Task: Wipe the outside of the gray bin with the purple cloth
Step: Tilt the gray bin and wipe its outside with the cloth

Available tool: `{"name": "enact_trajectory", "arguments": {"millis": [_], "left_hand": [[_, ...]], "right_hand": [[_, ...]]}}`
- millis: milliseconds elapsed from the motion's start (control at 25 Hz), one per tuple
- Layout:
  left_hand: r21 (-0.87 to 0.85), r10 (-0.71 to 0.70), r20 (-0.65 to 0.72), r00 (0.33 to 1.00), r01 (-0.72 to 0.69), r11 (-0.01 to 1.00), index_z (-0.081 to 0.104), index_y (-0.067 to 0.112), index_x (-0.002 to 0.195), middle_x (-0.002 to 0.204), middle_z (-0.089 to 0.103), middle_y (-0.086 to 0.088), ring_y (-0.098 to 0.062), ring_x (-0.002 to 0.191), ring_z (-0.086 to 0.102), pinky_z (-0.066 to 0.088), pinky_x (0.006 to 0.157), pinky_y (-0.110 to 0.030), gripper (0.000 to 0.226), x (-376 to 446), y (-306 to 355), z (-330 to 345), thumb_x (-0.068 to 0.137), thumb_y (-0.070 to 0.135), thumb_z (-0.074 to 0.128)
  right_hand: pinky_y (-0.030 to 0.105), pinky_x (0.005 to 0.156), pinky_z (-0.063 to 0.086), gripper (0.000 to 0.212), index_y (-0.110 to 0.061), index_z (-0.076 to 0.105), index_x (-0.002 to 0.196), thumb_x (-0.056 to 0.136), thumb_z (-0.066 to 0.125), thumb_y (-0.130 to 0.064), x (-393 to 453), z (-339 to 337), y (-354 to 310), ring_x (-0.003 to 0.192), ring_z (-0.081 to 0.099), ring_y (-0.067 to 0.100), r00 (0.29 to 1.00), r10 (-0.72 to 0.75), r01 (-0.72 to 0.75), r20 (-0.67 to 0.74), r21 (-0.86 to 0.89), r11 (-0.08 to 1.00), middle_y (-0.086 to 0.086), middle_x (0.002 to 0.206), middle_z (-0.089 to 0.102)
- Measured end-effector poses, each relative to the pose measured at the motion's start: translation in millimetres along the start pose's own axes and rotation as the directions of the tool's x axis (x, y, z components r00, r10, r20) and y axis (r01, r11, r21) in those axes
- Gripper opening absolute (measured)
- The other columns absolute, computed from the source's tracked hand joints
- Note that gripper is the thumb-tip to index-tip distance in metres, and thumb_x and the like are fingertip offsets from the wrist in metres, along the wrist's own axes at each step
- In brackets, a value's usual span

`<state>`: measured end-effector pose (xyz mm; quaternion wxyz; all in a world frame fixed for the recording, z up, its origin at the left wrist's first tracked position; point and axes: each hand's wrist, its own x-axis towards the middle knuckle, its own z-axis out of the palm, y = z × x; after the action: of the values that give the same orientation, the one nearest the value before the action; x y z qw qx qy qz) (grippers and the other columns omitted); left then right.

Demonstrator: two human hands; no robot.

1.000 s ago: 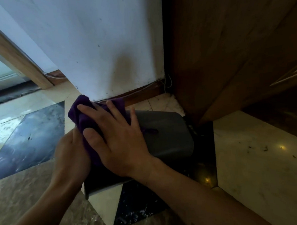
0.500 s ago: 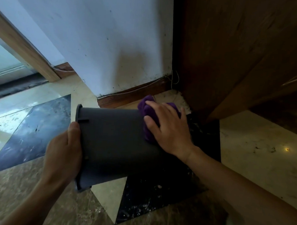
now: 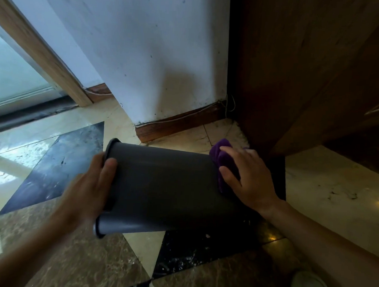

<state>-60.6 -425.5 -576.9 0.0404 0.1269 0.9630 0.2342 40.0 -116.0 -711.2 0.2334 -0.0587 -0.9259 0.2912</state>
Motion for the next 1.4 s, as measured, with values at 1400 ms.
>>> {"name": "enact_trajectory", "arguments": {"millis": [1400], "left_hand": [[-0.415, -0.110, 0.085, 0.990, 0.136, 0.900, 0.045, 0.025, 0.109, 0.100, 0.061, -0.002, -0.019, 0.087, 0.062, 0.051, 0.066, -0.036, 0.015, 17.0, 61.9, 49.6, 0.101, 0.037, 0.039]], "right_hand": [[0.036, 0.093, 0.049, 0.043, -0.047, 0.036, 0.137, 0.096, 0.031, -0.060, -26.6, 32.9, -75.4, 0.114, 0.049, 0.006, 0.896, 0.439, -0.360, -0.070, 0.466, 0.808, -0.022, 0.122, 0.047]]}}
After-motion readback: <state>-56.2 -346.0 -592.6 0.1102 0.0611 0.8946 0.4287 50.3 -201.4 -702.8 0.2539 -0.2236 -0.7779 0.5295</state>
